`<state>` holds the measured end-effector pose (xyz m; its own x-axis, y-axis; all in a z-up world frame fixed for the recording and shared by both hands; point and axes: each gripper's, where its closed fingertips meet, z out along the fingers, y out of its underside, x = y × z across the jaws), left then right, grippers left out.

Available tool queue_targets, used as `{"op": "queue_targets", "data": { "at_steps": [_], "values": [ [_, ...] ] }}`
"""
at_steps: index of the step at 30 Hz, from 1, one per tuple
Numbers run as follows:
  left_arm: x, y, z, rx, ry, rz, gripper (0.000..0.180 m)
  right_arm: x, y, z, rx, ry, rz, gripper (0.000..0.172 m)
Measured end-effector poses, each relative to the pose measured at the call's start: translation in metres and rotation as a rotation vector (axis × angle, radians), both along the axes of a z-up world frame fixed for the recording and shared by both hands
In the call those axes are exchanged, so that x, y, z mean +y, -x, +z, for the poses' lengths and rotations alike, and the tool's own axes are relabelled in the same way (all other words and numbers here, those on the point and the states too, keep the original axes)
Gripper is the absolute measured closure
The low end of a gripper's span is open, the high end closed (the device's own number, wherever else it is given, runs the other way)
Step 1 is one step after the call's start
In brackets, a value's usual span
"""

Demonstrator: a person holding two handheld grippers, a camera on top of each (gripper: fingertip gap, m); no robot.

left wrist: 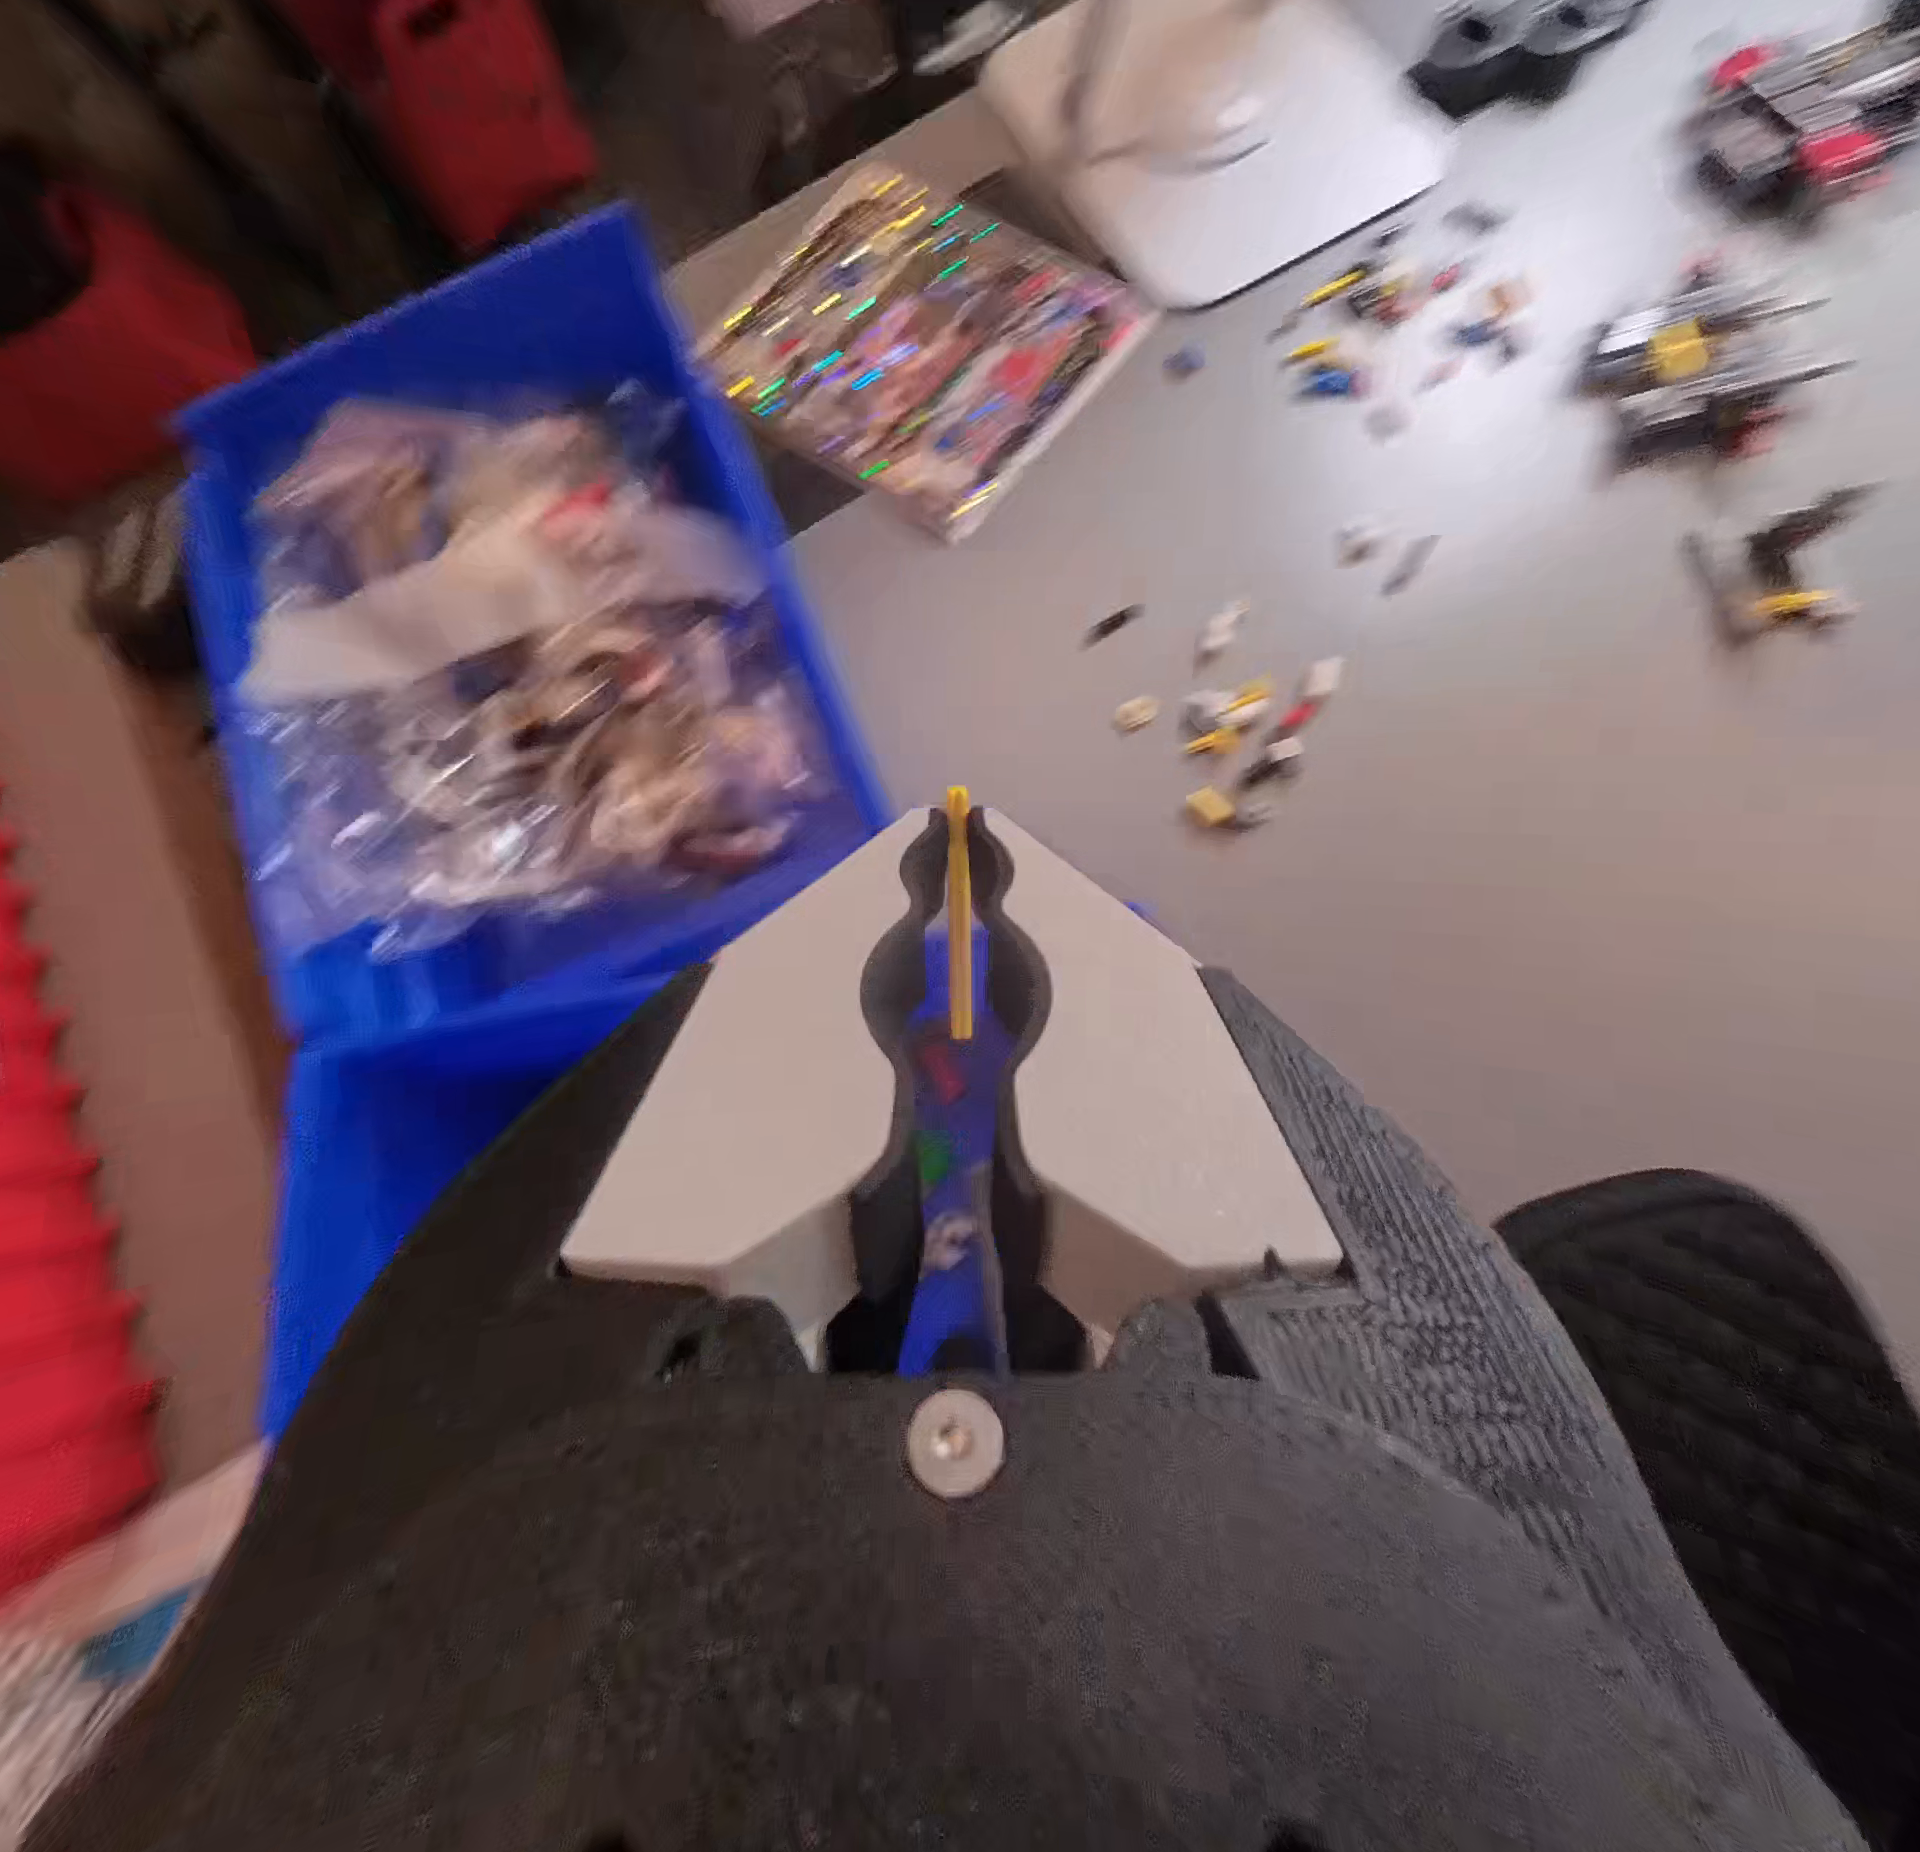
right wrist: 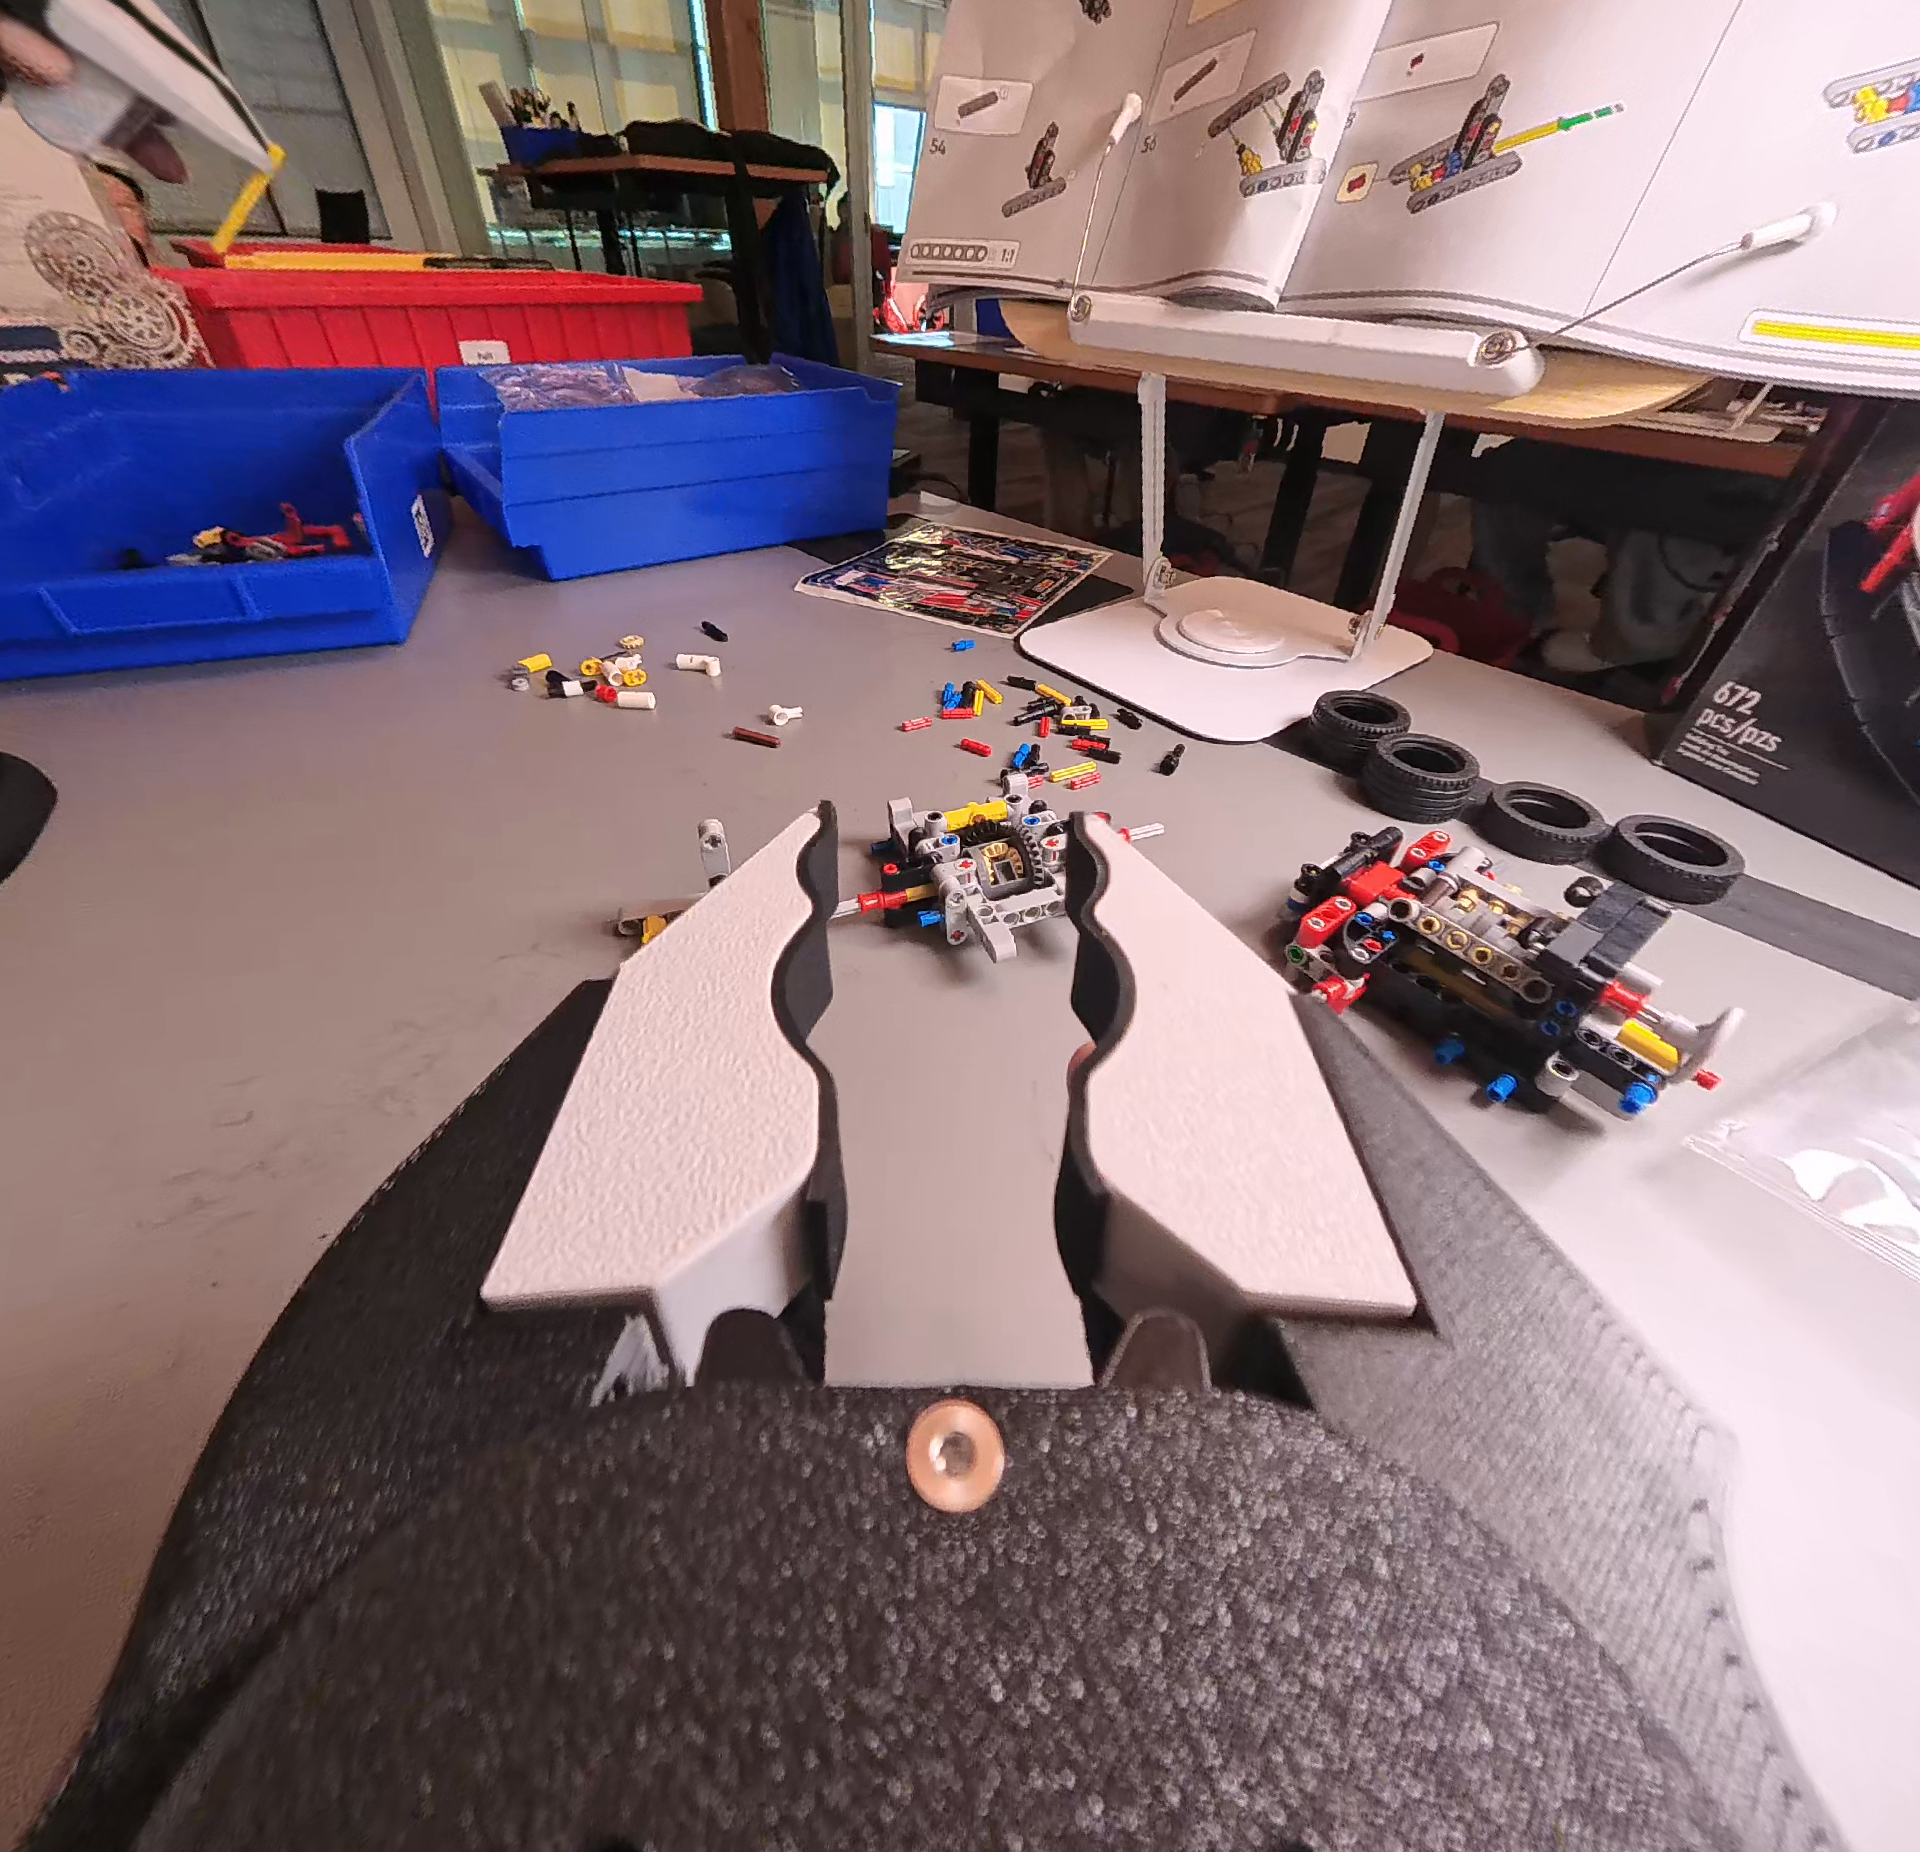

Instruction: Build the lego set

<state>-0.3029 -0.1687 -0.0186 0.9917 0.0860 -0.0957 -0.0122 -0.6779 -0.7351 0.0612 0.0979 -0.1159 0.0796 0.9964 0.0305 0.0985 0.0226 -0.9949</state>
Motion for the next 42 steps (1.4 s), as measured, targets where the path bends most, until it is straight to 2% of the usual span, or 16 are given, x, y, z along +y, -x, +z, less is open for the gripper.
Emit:
{"op": "queue_targets", "data": {
  "at_steps": [3, 8, 11, 14, 19, 22, 26, 31, 34, 37, 40, 42],
  "values": [
    [0.044, -0.087, -0.008, -0.115, -0.093, -0.224, 0.178, -0.002, -0.001, 0.000, -0.001, -0.018, 0.004, 0.132],
    [0.098, -0.218, -0.053, -0.454, -0.180, -0.536, 0.178, -0.013, 0.002, -0.006, -0.029, -0.089, 0.050, 0.139],
    [0.122, -0.270, -0.088, -0.652, -0.168, -0.638, 0.178, -0.028, 0.005, -0.015, -0.060, -0.141, 0.124, 0.141],
    [0.140, -0.302, -0.107, -0.829, -0.165, -0.700, 0.178, -0.051, 0.007, -0.022, -0.084, -0.160, 0.235, 0.141],
    [0.137, -0.337, -0.121, -1.098, -0.052, -0.824, 0.178, -0.105, 0.009, -0.032, -0.119, -0.260, 0.456, 0.141],
    [0.124, -0.352, -0.127, -1.158, 0.014, -0.884, 0.178, -0.137, 0.009, -0.038, -0.127, -0.326, 0.572, 0.138],
    [0.113, -0.365, -0.137, -1.145, 0.085, -0.916, 0.179, -0.162, 0.010, -0.043, -0.110, -0.428, 0.638, 0.143],
    [0.104, -0.370, -0.146, -1.150, 0.138, -0.930, 0.178, -0.167, 0.007, -0.048, -0.115, -0.549, 0.639, 0.162],
    [0.103, -0.370, -0.146, -1.176, 0.147, -0.927, 0.178, -0.167, 0.005, -0.049, -0.119, -0.598, 0.635, 0.167],
    [0.110, -0.366, -0.146, -1.190, 0.117, -0.892, 0.177, -0.163, 0.005, -0.052, -0.148, -0.572, 0.635, 0.169],
    [0.121, -0.355, -0.143, -1.150, 0.039, -0.837, 0.158, -0.155, 0.003, -0.059, -0.195, -0.501, 0.639, 0.169],
    [0.130, -0.346, -0.144, -1.050, -0.032, -0.796, 0.149, -0.141, 0.002, -0.064, -0.258, -0.436, 0.613, 0.170]
  ]
}}
